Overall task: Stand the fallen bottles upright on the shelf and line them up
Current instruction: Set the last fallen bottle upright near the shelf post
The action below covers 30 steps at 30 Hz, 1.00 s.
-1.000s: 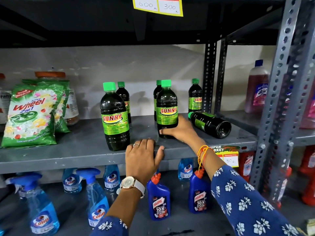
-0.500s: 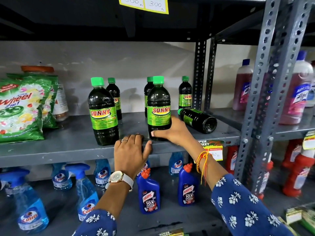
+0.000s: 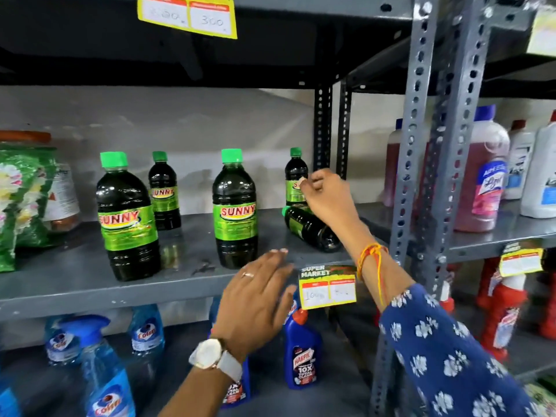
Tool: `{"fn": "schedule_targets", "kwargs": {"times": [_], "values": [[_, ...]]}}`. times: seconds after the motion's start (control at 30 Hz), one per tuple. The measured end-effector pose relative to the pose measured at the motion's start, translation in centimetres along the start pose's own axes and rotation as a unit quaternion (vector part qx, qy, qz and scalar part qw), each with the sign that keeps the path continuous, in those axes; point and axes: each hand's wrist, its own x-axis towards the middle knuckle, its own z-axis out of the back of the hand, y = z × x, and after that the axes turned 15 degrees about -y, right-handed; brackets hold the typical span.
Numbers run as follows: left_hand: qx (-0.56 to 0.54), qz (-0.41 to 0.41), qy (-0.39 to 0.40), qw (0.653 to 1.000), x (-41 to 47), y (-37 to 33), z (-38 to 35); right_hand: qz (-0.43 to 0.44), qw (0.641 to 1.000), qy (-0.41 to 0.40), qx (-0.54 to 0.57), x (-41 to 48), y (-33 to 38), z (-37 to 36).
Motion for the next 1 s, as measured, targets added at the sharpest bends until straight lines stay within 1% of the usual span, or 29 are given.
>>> {"fn": "schedule_targets", "kwargs": {"times": [0.07, 0.13, 0.17, 0.27, 0.33, 0.4, 0.47, 0.5, 0.57, 0.63, 0.7, 0.77, 0.83, 1.0], "values": [[0.012, 0.029, 0.022, 0.999, 2.3, -1.6, -1.9, 0.005, 0.991, 0.067, -0.111, 1.5, -1.2, -0.4], [0.043, 0.059, 0.041, 0.996, 3.6, -1.8, -3.3, 0.018, 0.971, 0.137, -0.193, 1.6, -2.1, -1.2], [0.055, 0.07, 0.058, 0.994, 3.9, -1.6, -3.8, 0.031, 0.958, 0.158, -0.237, 1.5, -2.6, -1.5], [0.089, 0.085, 0.091, 0.988, 3.8, -1.0, -4.4, 0.068, 0.912, 0.182, -0.362, 1.4, -3.7, -2.2], [0.103, 0.08, 0.091, 0.987, 3.6, -0.9, -4.5, 0.077, 0.903, 0.178, -0.384, 1.5, -4.0, -2.5], [0.104, 0.078, 0.081, 0.988, 3.5, -0.9, -4.6, 0.084, 0.913, 0.166, -0.363, 2.0, -4.4, -2.7], [0.101, 0.075, 0.069, 0.99, 3.4, -0.9, -4.6, 0.046, 0.938, 0.152, -0.309, 2.4, -5.1, -2.5], [0.097, 0.075, 0.065, 0.99, 3.4, -0.9, -4.5, 0.011, 0.954, 0.143, -0.263, 2.5, -5.6, -2.3], [0.087, 0.068, 0.058, 0.992, 3.4, -0.8, -4.6, -0.048, 0.983, 0.12, -0.131, 2.7, -6.8, -1.9], [0.074, 0.067, 0.061, 0.993, 3.4, -0.7, -4.9, -0.058, 0.993, 0.104, 0.012, 2.7, -8.0, -1.9], [0.079, 0.068, 0.067, 0.992, 3.1, -0.3, -5.2, -0.04, 0.991, 0.093, 0.091, 2.2, -8.7, -2.1], [0.085, 0.066, 0.067, 0.992, 3.0, -0.2, -5.1, -0.033, 0.988, 0.087, 0.121, 1.6, -9.3, -2.1], [0.068, 0.066, 0.065, 0.993, 3.1, -0.3, -4.9, -0.037, 0.987, 0.084, 0.135, 1.3, -9.9, -2.0], [0.079, 0.065, 0.055, 0.993, 3.4, -0.6, -4.7, -0.051, 0.988, 0.088, 0.115, 1.5, -10.4, -1.8]]}}
